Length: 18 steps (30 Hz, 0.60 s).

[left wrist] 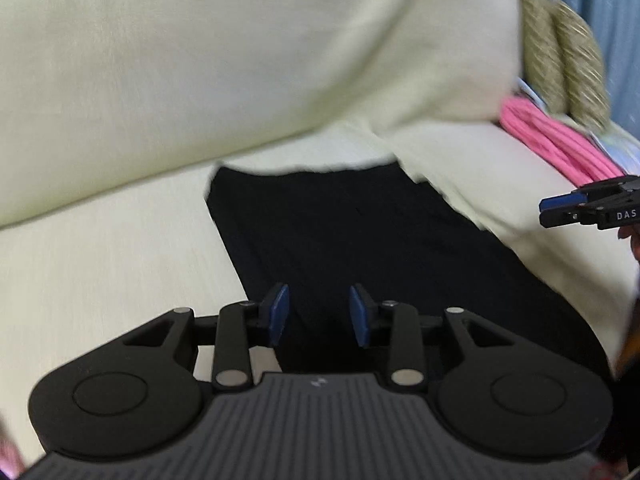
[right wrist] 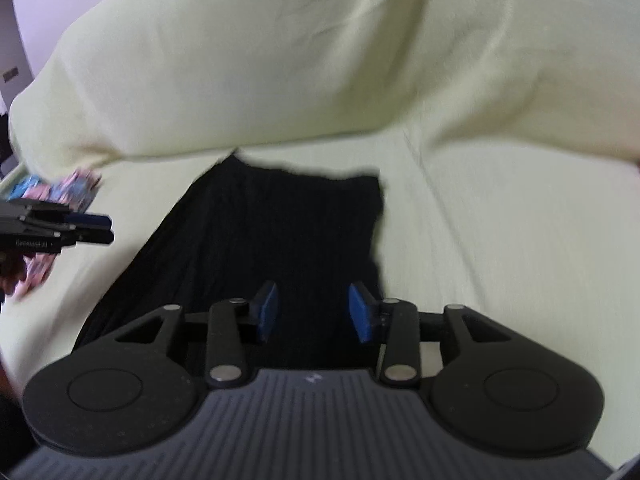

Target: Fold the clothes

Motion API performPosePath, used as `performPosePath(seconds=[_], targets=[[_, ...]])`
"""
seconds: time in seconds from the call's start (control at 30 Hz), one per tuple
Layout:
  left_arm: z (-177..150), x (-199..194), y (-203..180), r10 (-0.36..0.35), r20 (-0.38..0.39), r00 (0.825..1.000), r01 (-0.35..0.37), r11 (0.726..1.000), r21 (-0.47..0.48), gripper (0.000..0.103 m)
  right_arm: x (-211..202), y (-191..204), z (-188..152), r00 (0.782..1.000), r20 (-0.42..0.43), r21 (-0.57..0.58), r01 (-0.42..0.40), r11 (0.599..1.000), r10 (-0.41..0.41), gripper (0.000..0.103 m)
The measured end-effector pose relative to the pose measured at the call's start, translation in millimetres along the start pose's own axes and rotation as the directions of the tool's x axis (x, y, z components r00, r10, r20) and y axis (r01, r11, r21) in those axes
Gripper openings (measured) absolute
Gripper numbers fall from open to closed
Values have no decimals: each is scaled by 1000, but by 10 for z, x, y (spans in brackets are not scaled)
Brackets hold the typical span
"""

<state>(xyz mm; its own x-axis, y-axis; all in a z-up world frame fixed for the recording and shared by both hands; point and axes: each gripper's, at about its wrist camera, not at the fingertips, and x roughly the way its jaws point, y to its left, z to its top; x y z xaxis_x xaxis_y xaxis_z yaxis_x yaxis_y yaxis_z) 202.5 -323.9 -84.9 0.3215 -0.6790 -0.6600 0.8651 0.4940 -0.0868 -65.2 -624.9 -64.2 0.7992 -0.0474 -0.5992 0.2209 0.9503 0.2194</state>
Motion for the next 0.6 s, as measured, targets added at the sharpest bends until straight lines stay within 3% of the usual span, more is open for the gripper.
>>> performPosePath(seconds=[0.13,0.27,0.6], targets=[[430,644,445,6,37,999,-5,1000,-27,43,753,-338,461,999,-14,-51,-30,998,29,35],[651,1183,792,-9,45,999,11,999,-42,48,1362,-620,656,997,-28,-22,-70,997,69,41],[669,1741,1129,-20,2,1000,20,1000,0,53,1827,-788,653,979,-60,-29,-197,980,195,52]])
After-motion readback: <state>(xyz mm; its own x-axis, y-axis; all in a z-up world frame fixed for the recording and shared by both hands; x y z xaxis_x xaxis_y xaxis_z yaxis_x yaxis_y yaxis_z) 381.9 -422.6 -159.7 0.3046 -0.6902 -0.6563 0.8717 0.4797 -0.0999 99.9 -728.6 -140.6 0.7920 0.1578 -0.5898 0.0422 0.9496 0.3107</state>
